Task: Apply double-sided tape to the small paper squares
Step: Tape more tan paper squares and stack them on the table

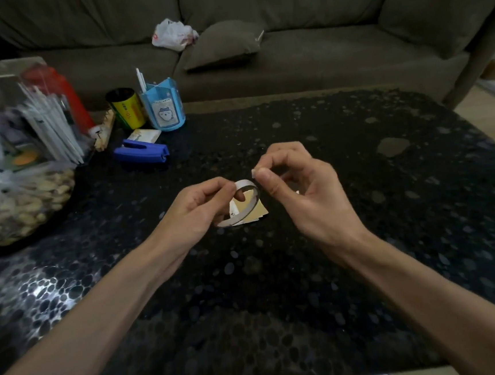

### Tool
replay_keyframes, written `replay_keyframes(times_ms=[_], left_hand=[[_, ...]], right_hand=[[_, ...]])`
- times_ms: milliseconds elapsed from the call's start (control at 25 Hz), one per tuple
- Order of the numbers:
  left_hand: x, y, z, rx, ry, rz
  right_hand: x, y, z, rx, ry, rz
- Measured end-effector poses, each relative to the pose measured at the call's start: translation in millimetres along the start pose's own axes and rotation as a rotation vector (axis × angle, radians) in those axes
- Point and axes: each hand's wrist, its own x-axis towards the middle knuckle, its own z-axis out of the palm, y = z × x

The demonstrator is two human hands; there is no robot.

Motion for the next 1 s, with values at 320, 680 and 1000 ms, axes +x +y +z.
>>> replay_keyframes(times_ms=[320, 680, 1000], left_hand=[[-5.9, 2.1, 3.9, -0.331, -0.134, -0.042], [-23.3, 8.2, 28.5, -0.484, -0.494, -0.187], [-10.1, -0.9, 19.3, 0.107, 0.39, 0.176]], right_hand=[[3.8, 10.3, 0.4, 0.222, -0.076, 0.127], [-1.1, 10.1, 4.4, 0.211, -0.064, 0.21], [-0.7, 7.8, 3.2, 0.248, -0.031, 0.41]])
